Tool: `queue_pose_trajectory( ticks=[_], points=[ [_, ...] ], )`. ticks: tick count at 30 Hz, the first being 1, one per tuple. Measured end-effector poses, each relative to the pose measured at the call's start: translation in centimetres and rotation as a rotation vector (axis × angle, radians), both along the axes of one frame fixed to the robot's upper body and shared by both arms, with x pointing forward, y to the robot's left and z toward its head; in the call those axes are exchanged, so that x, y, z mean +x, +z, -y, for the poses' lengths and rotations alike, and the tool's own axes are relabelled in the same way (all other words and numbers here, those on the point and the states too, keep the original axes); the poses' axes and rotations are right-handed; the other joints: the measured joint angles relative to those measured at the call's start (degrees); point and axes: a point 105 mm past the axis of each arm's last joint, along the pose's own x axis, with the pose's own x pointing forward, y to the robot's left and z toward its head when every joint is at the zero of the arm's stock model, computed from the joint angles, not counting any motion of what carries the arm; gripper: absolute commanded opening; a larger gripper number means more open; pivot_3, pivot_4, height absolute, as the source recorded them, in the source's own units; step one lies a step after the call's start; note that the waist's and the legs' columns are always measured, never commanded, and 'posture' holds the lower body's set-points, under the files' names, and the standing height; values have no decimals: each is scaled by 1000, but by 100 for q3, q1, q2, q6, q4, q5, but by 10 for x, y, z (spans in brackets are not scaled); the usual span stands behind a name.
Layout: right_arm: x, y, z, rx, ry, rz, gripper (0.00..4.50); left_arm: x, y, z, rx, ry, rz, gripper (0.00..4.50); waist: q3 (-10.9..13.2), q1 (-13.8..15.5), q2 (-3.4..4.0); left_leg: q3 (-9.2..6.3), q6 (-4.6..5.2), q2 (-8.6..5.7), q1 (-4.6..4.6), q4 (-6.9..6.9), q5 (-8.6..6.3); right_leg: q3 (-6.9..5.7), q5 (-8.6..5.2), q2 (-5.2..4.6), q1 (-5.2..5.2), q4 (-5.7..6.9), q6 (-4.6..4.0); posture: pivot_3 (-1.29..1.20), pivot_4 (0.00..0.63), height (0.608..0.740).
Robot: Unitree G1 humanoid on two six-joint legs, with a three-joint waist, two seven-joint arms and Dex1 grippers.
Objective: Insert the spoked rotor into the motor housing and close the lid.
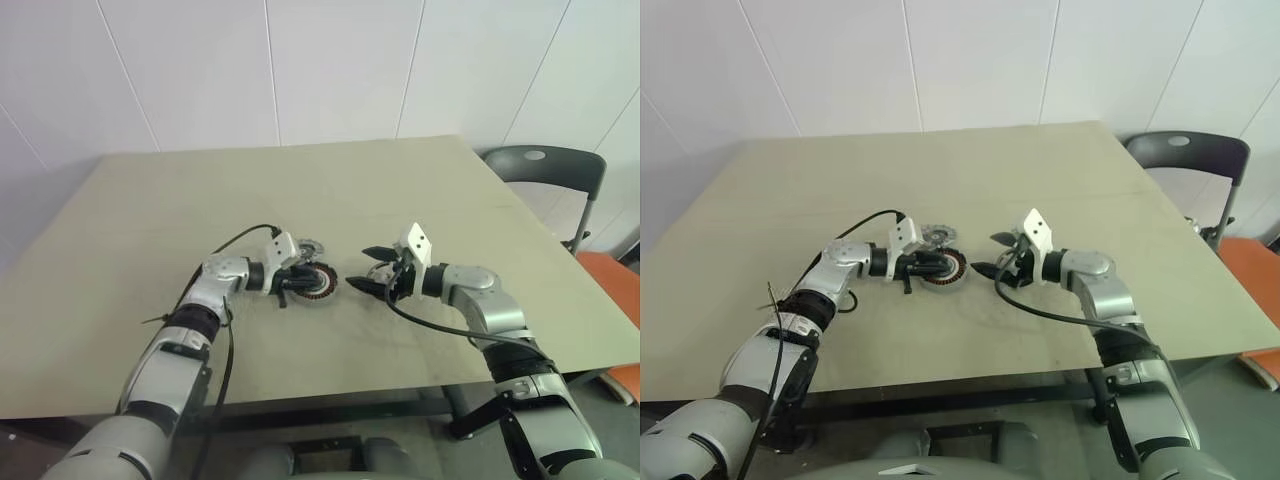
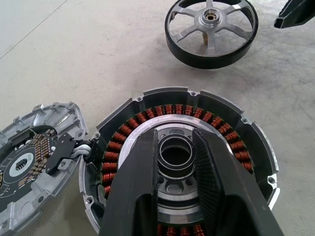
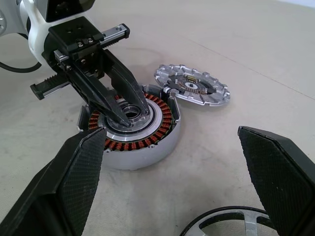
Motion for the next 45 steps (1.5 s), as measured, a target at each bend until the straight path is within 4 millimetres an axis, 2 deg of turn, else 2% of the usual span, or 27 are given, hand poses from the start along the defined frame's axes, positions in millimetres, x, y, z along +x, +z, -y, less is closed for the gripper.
queue_pose_trajectory(
  ticks=[20,45],
  points=[
    [0,-1,0,0,-2,-2,4500,1,0,-7,15,16,6,709,0,0,0,0,0,0,1,2,0,0,0,0,1,2,0,0,0,740],
    [-1,-4,1,0,-10,-10,4500,0,-1,-4,5,12,2,709,-1,2,-1,0,0,0,5,8,0,0,0,0,6,6,0,0,0,740]
  ],
)
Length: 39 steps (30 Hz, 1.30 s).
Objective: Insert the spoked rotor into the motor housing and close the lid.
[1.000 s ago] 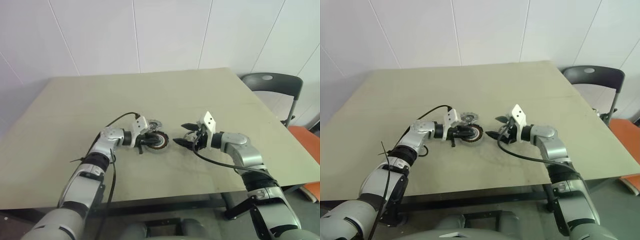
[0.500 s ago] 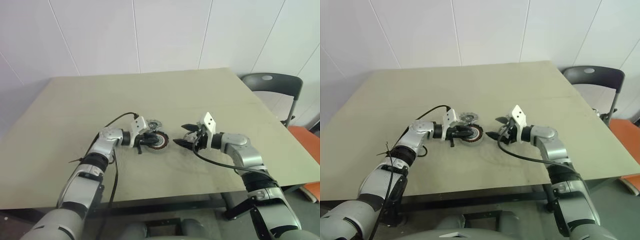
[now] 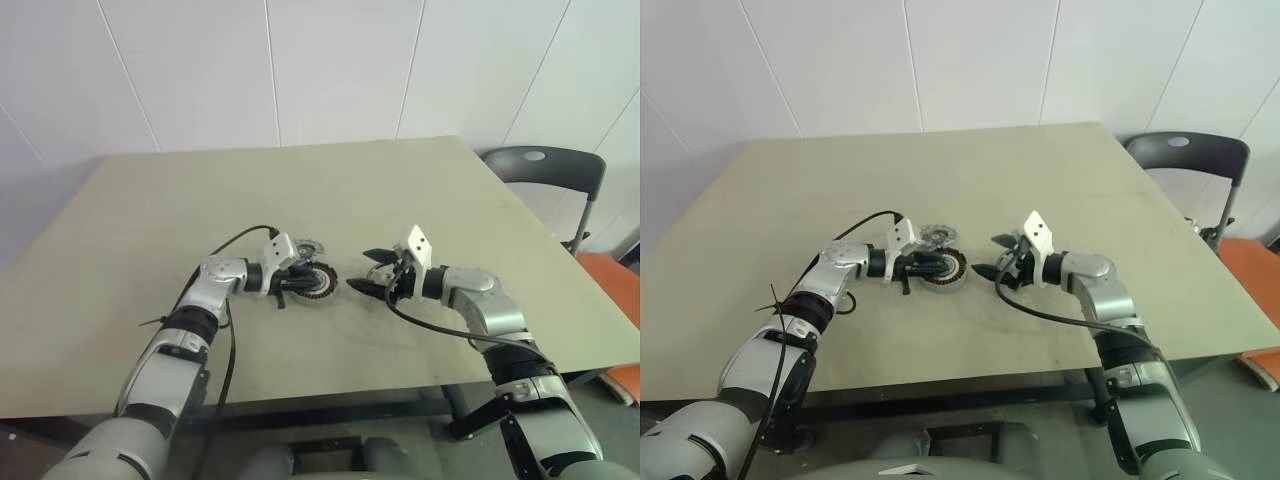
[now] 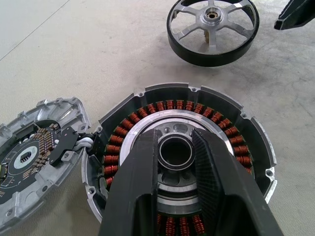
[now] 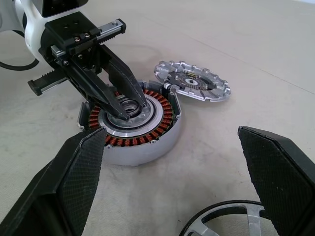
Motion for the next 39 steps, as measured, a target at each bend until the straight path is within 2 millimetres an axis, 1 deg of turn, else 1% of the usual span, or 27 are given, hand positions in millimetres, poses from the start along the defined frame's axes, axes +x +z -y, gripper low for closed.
queue_pose_trajectory(
  ticks=[25,27,32,39],
  points=[
    [0,0,0,0,0,0,4500,0,-1,1,-12,15,4,709,-1,1,-1,0,0,0,2,4,0,0,0,0,3,3,0,0,0,740],
    [0,0,0,0,0,0,4500,0,-1,1,-18,16,-7,1466,-1,1,-1,0,0,0,2,4,0,0,0,0,3,3,0,0,0,740],
    [0,0,0,0,0,0,4500,0,-2,0,-28,30,-35,3033,-1,-6,-1,0,0,0,2,3,0,0,0,1,2,3,0,0,0,740],
    [0,0,0,1,0,0,4500,1,2,-1,-89,60,-109,3033,-1,-11,-1,0,0,0,1,4,0,0,0,1,0,4,0,0,0,740]
  ],
)
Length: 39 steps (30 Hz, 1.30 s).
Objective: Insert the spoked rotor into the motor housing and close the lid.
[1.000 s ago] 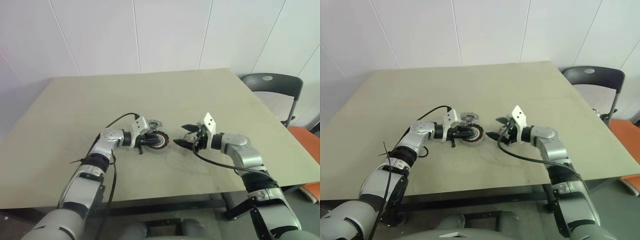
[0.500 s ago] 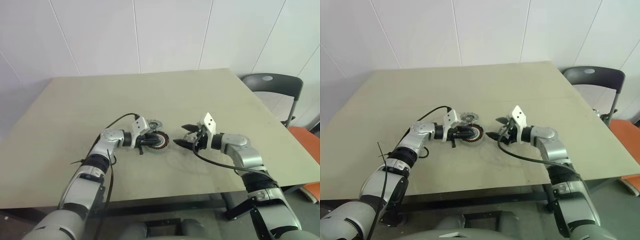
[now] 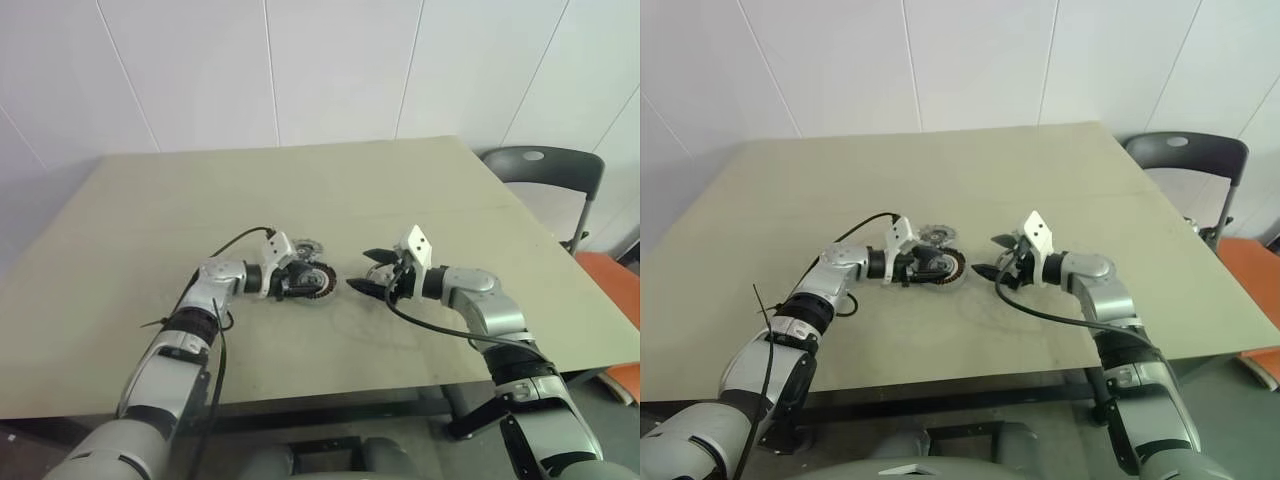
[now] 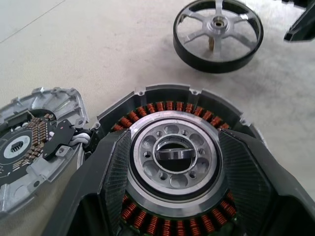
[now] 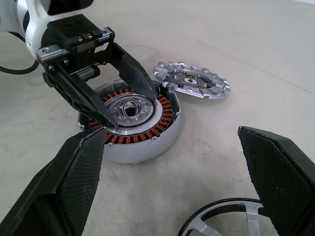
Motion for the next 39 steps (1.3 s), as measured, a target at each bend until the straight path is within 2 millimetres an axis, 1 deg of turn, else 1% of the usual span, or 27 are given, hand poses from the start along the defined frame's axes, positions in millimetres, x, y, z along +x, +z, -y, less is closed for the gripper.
queue_pose_trajectory(
  ticks=[2,5,6,8,10,13,15,19,23,27,32,39],
  points=[
    [0,0,0,1,0,0,4500,3,6,-2,-56,29,-17,3033,0,1,0,0,0,0,-1,0,0,0,0,0,-1,0,0,0,0,740],
    [0,0,0,1,0,-1,4500,9,22,-2,-146,70,-10,3033,0,6,0,0,0,0,-2,1,0,0,0,-2,-1,-1,0,0,0,740],
    [0,0,-1,2,0,0,4500,12,27,-1,-172,86,1,2851,0,7,0,0,0,0,-2,0,0,0,0,-2,0,-1,0,0,0,740],
    [0,0,-1,3,0,0,4500,18,34,-1,-190,114,19,2393,0,11,-1,0,0,-1,-2,1,0,0,0,-2,0,-1,0,0,0,740],
    [0,0,-1,2,-1,1,4500,21,37,-2,-191,136,34,1759,0,10,0,0,0,-1,-2,0,0,0,0,-2,-1,-1,0,0,0,740],
    [1,0,-1,2,-4,2,4500,21,35,-1,-185,143,47,709,0,2,0,1,0,-1,-2,-1,0,2,0,-2,-1,-1,0,0,0,740],
    [1,0,-1,2,-5,3,4500,18,29,1,-183,143,40,23,0,4,0,0,0,-1,-1,-2,0,2,0,-2,-1,-1,0,0,0,740],
    [1,0,-1,2,-9,4,4500,9,11,7,-180,149,5,23,0,11,0,0,0,-1,-3,0,0,2,1,-3,-2,-1,-1,0,0,740],
    [1,0,-1,2,-11,5,4500,8,3,10,-132,162,11,23,0,13,-1,0,0,-1,-2,0,0,2,1,-3,-1,-1,-1,0,0,740],
    [1,0,-1,2,-12,5,4500,3,-5,15,-107,140,7,23,0,8,-1,1,0,-2,-3,-1,0,2,1,-3,-2,-2,-1,0,0,740],
    [1,0,-1,2,-12,6,4500,1,-2,17,-91,117,26,23,0,12,-1,0,0,-2,-1,1,0,2,1,-2,-1,0,-1,0,0,740],
    [2,1,-1,2,-15,15,4500,1,-1,7,-1,81,54,23,0,8,-1,1,0,-2,-1,0,0,2,1,-2,0,0,-1,0,0,740]
  ],
)
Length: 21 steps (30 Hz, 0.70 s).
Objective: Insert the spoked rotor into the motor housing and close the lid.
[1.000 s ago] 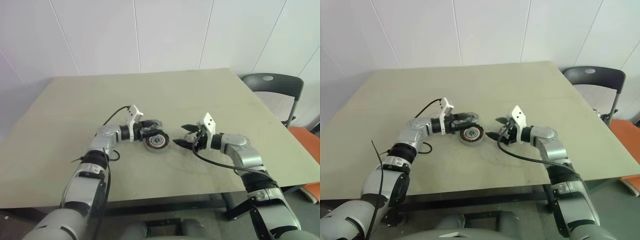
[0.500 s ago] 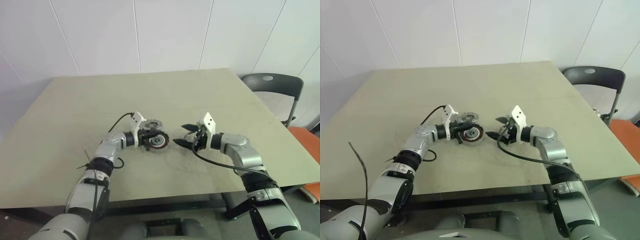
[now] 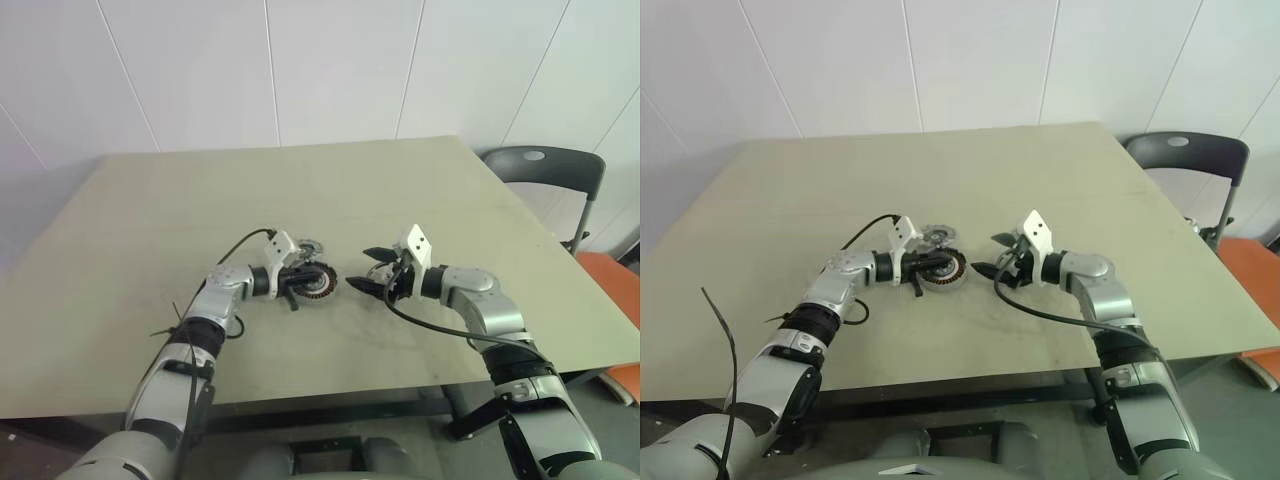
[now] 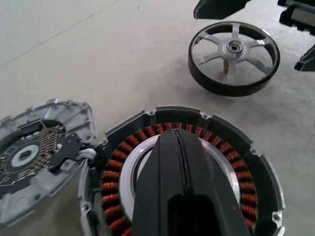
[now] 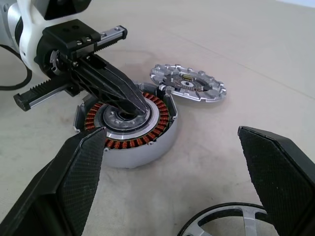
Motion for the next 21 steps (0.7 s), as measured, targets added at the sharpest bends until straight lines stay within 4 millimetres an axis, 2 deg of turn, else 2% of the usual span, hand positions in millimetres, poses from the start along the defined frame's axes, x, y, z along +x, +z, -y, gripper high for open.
queue_pose_trajectory(
  ticks=[10,15,21],
  points=[
    [2,3,-1,1,-2,16,4500,0,1,-12,61,-5,3,23,0,-4,0,0,0,0,1,-1,0,0,0,-1,0,0,0,0,0,740],
    [3,3,-1,1,-5,17,4500,-13,-2,-4,38,-61,-14,23,0,0,0,0,0,0,1,-1,0,0,0,-2,1,0,0,0,0,740],
    [4,5,-2,4,-2,24,4500,-23,-4,16,9,-115,-8,23,-1,8,0,-1,0,-1,3,5,0,0,0,-4,7,0,0,0,0,740]
  ],
)
